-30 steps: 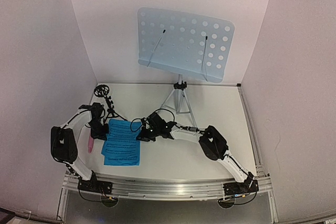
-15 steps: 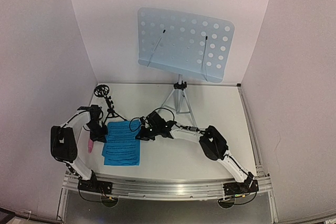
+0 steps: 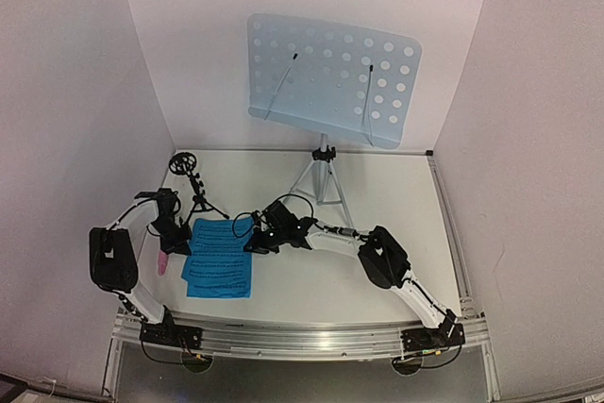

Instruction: Pack up the instrument practice props

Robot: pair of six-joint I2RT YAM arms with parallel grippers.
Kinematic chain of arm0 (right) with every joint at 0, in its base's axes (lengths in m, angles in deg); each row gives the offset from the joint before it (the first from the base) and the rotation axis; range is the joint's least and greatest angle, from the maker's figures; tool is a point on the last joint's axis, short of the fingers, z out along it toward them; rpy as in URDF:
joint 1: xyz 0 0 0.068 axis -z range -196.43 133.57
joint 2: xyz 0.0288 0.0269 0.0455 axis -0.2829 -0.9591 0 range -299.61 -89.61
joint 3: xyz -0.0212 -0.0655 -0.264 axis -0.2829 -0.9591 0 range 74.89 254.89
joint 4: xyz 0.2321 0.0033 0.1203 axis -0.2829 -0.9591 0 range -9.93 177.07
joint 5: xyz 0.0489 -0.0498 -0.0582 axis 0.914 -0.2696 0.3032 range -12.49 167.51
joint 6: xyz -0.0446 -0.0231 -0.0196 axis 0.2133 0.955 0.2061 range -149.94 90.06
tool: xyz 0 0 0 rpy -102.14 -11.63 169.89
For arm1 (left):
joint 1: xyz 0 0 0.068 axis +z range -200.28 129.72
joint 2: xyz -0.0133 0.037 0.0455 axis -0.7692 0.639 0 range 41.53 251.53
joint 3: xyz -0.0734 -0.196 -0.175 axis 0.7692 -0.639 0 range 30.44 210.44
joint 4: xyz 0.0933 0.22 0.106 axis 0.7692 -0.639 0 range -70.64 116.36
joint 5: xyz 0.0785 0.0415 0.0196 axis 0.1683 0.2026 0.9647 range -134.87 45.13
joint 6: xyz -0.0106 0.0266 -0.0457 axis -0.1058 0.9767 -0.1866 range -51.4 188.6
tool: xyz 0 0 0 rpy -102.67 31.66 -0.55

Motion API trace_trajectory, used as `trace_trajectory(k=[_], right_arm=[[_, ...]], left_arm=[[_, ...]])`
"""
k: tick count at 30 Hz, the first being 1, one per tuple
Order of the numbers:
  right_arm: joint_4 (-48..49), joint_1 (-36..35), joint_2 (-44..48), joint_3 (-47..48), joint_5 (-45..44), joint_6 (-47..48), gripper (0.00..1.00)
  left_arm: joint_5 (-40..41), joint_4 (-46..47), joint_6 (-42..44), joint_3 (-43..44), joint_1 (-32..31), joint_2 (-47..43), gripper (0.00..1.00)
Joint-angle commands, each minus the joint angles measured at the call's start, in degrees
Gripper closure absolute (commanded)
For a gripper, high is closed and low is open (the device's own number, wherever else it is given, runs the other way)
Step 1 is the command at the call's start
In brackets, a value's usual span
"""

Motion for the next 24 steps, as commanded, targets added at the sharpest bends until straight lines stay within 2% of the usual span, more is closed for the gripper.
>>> trace_trajectory(k=[1, 22, 24], right_arm=[[-3.05, 0.94, 0.42, -1.14, -2.88, 0.76, 1.0], [-3.09, 1.03, -0.95, -1.03, -1.66, -0.68, 1.0], [-3.06, 1.0, -1.45, -0.63, -1.3, -0.92, 1.0]], left_arm=[[5.98, -0.4, 1.84, 2.87, 1.06, 1.79, 1.0], [5.87, -0.41, 1.36, 2.64, 1.06, 3.86, 1.0], [5.95, -0.36, 1.43, 2.64, 1.06, 4.03, 0.97]])
